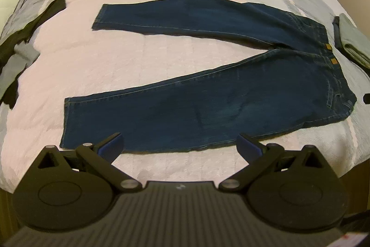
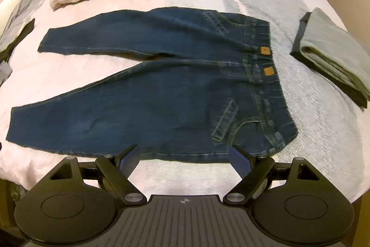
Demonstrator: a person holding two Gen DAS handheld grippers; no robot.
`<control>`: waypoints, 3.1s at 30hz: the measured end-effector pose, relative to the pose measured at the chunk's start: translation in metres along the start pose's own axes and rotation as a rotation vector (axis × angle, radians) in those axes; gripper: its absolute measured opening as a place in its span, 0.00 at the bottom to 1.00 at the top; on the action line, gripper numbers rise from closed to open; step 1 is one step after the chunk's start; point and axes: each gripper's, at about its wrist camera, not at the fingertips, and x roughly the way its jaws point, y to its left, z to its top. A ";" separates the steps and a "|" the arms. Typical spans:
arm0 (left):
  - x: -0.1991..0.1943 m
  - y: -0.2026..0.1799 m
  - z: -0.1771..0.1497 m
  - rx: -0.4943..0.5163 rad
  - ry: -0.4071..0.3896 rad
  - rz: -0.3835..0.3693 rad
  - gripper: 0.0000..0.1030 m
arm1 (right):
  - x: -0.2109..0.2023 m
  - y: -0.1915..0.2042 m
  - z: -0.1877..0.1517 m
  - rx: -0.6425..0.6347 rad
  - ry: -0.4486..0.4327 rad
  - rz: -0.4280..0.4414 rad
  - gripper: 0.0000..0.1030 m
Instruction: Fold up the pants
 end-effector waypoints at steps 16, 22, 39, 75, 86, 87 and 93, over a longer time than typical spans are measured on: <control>0.010 -0.024 0.005 0.105 -0.053 -0.014 0.99 | 0.008 -0.027 -0.011 -0.023 -0.041 0.004 0.79; 0.040 -0.004 -0.040 0.347 -0.110 0.070 0.96 | 0.023 -0.005 -0.045 -0.405 -0.193 -0.076 0.79; 0.185 0.091 -0.132 1.021 -0.077 0.213 0.30 | 0.128 0.056 -0.090 -0.768 -0.154 -0.130 0.47; 0.072 0.111 0.042 0.641 0.045 0.213 0.02 | 0.057 -0.094 -0.003 -1.127 -0.291 -0.426 0.08; 0.134 0.170 0.194 0.682 0.120 0.018 0.02 | 0.127 -0.071 0.176 -1.035 -0.182 -0.443 0.07; 0.145 0.174 0.204 0.690 0.138 -0.003 0.02 | 0.136 -0.072 0.188 -1.029 -0.164 -0.438 0.07; 0.223 0.171 0.270 0.758 0.207 -0.027 0.02 | 0.193 -0.083 0.239 -1.011 -0.047 -0.405 0.07</control>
